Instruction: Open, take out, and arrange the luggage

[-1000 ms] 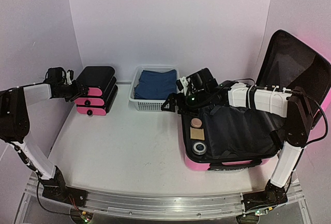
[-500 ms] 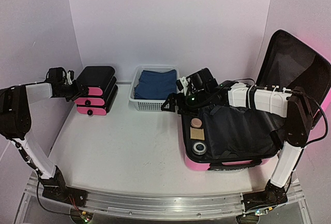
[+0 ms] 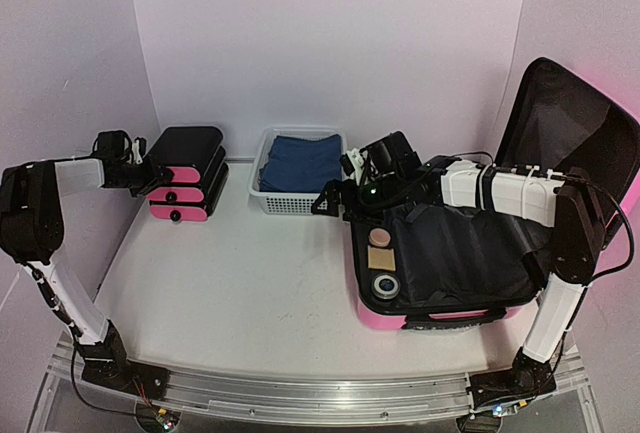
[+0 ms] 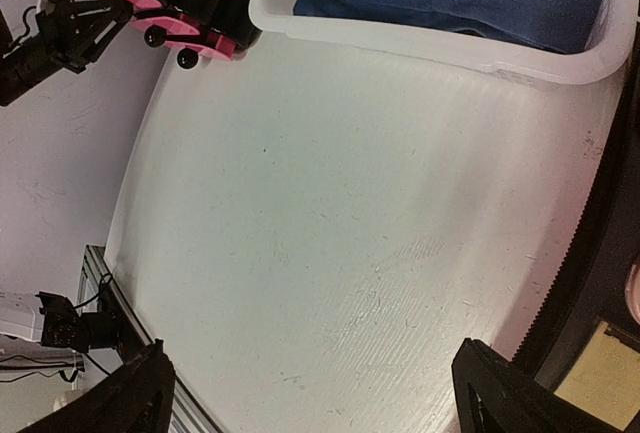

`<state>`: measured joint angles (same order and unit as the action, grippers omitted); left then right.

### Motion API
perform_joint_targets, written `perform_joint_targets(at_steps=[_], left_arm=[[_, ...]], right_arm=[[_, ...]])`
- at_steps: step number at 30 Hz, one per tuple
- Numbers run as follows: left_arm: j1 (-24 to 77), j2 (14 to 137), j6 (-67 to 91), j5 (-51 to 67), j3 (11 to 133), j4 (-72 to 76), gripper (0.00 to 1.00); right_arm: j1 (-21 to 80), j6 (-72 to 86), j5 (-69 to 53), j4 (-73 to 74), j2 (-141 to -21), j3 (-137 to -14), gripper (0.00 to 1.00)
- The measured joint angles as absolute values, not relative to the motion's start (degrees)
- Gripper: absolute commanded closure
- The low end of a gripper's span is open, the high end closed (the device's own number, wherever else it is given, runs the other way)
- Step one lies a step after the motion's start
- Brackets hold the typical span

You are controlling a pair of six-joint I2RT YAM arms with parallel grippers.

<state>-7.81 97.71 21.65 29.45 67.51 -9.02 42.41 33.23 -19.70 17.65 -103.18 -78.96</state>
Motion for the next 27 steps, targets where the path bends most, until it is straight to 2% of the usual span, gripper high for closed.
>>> perform_joint_targets(at_steps=[8, 15, 20, 22, 24, 27], left_arm=[[-7.81, 97.43, 21.56, 29.1, 67.22, -8.86, 0.91], [-7.81, 90.59, 22.57, 28.1, 60.38, -9.3, 0.91], [-7.81, 83.66, 23.51, 27.27, 54.59, -11.49, 0.85], [-7.81, 81.41, 24.1, 27.09, 53.25, -13.13, 0.78], [-7.81, 79.81, 24.38, 27.0, 52.38, -14.39, 0.75], [-7.81, 78.19, 24.56, 26.87, 52.07, -16.82, 0.48]], right_arm=[[42.41, 33.26, -19.73, 17.65, -103.18, -78.96, 0.02], [42.41, 33.26, -19.77, 17.5, -103.18, -78.96, 0.02], [42.41, 33.45, -20.1, 17.12, -103.18, -78.96, 0.02], [42.41, 33.67, -20.18, 16.93, -103.18, -78.96, 0.02], [42.41, 33.87, -20.32, 16.67, -103.18, -78.96, 0.02], [42.41, 34.09, -20.4, 16.21, -103.18, -78.96, 0.02]])
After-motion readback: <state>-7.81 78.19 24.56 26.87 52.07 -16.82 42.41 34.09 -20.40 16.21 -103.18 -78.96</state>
